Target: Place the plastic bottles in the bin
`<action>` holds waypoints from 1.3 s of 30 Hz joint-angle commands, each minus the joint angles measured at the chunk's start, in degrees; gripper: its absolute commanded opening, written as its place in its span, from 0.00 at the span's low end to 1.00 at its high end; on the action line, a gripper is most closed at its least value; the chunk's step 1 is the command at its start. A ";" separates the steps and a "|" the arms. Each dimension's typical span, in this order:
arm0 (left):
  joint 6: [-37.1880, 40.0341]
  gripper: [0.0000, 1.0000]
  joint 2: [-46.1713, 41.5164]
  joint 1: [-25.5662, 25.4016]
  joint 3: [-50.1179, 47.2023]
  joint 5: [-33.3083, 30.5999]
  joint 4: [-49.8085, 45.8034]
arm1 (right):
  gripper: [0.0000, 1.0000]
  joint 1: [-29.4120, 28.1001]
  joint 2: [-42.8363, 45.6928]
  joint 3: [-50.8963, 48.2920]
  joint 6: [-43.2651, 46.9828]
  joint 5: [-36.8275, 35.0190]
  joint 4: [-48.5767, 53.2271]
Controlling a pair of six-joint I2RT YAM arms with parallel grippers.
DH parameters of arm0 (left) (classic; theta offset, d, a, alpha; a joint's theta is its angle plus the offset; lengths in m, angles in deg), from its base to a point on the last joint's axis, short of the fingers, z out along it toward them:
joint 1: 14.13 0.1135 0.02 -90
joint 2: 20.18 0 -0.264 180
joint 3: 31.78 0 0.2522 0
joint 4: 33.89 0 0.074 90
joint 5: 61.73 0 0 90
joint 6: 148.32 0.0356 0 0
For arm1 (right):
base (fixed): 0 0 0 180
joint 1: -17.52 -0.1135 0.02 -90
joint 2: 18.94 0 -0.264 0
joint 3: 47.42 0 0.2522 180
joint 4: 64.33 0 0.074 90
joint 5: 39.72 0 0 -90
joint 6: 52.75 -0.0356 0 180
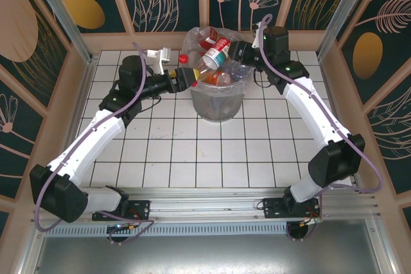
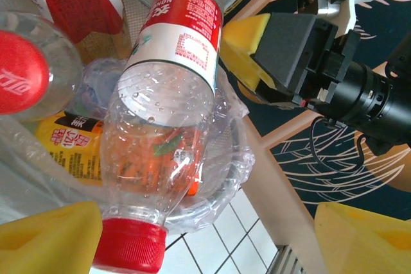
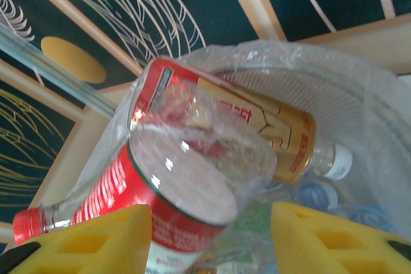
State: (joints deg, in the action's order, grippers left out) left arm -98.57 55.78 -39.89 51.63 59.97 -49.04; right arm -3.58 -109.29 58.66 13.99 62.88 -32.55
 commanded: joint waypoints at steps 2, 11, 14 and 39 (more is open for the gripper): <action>-1.72 0.86 1.08 -1.98 2.99 1.50 2.21 | 0.53 0.86 -0.20 2.84 0.40 -4.60 0.74; 0.00 0.86 1.84 -3.37 4.42 -3.13 -1.38 | 0.69 -0.55 0.24 3.68 3.37 -5.00 4.27; 1.85 0.87 1.70 -3.50 5.52 -6.66 -5.06 | 0.77 -1.68 1.56 0.85 3.31 -4.51 2.49; -0.97 0.86 -3.28 -5.26 3.41 1.27 -13.14 | 0.76 -3.17 1.81 0.38 5.33 -8.20 2.69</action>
State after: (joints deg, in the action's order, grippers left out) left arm -97.68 51.81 -44.26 55.24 58.11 -65.87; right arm -6.46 -109.31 59.18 17.88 56.04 -29.80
